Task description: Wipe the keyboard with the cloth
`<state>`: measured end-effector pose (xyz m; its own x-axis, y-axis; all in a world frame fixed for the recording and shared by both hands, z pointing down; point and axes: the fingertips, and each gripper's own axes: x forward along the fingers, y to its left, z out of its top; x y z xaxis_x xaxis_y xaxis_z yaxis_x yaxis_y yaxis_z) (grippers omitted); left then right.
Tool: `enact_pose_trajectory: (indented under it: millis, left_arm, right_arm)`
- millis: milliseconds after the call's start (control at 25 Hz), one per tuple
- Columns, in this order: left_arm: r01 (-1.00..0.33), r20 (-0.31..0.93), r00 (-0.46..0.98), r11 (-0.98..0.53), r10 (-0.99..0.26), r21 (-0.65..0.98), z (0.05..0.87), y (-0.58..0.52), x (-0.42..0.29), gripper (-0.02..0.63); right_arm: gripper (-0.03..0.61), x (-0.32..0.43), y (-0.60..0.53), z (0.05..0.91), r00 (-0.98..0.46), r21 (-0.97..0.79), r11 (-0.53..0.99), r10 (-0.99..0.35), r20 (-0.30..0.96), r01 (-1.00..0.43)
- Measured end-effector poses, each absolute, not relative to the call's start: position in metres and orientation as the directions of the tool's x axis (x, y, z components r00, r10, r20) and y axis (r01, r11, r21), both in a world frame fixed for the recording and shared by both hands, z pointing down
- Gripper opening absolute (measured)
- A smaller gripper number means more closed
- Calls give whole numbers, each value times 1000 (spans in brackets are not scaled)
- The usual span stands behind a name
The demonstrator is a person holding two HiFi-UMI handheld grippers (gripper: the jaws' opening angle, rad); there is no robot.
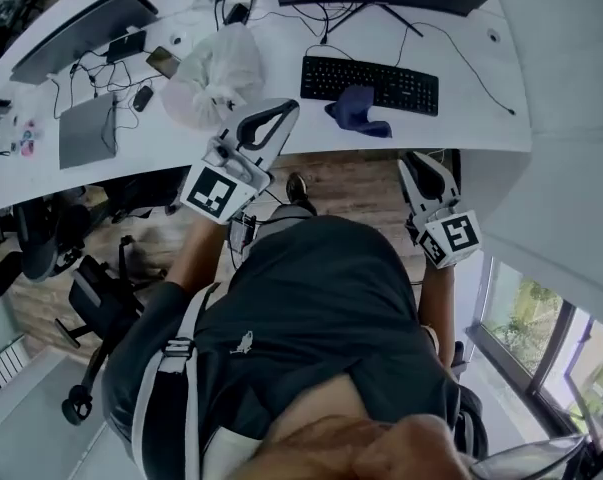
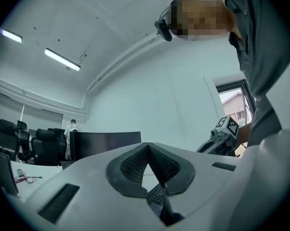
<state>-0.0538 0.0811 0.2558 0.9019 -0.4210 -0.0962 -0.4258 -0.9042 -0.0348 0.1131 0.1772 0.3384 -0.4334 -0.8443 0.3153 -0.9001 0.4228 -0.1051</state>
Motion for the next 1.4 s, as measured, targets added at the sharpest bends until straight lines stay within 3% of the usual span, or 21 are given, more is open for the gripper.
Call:
enact_pose_trajectory:
  millis: [80,280,520,920,1000,1080,1280,1400]
  left_arm:
    - [-406,-97,910,-914,-403,-15,261,57,-60,5]
    - [-394,-141,909,-919,-392,13,260,15,-80,5]
    - [-431,-136,887,-897,-441,101,280,-10,-103,5]
    - [-571,-45,812,-808,-582,144,294,-24,-122,5]
    - [-596,-20,796,-790,-605,146,297,-27,-122,5]
    - [-620,3,779,-769,-628,154,302,-31,-121,5]
    - [-676,34,730,-716,-682,174,311,-38,-122,5]
    - [-698,61,710,-692,-701,184,316,-43,-119,5]
  right_arm:
    - [104,100,151,351,-441,-113,431,-823,358,-895]
    - [174,74,99,406,-461,-152,451,-727,509,-879]
    - [209,72,59,511,-464,-234,442,-535,706,-866]
    - [203,106,28,687,-303,-154,453,-277,912,-878]
    - [113,104,25,693,-320,-166,482,-257,912,-860]
    - [61,98,12,673,-370,-188,508,-284,884,-840]
    - [58,72,-77,603,-447,-81,629,-450,773,-773]
    - [58,64,-140,622,-406,-13,668,-437,802,-744]
